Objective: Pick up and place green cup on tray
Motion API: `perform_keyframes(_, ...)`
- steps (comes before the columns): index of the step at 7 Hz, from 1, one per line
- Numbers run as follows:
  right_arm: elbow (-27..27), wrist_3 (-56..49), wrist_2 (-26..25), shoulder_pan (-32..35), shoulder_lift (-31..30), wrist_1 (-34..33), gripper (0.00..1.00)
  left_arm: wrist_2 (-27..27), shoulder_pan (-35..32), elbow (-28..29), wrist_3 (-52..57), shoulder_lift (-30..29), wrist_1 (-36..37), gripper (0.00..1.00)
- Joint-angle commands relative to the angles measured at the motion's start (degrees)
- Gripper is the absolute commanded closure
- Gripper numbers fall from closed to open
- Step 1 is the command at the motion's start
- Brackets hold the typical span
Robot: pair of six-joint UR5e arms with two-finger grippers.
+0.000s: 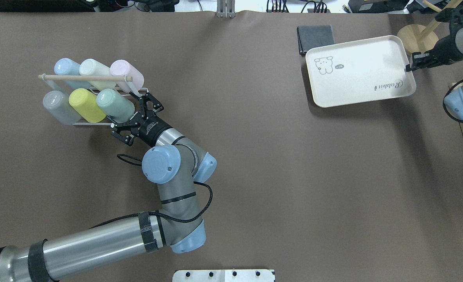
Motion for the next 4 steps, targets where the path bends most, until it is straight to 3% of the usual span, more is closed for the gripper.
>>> perform_keyframes(1, -0.4, 3.9, 1.4, -0.5, 2.1, 0.0, 1.0, 1.5, -0.7, 0.7, -0.4, 0.1, -0.1, 0.07)
perform_keyframes(4, -0.5, 5.7, 4.0, -3.8, 5.5, 0.0, 1.0, 2.6, -1.4, 0.7, -0.4, 1.4, -0.1, 0.08)
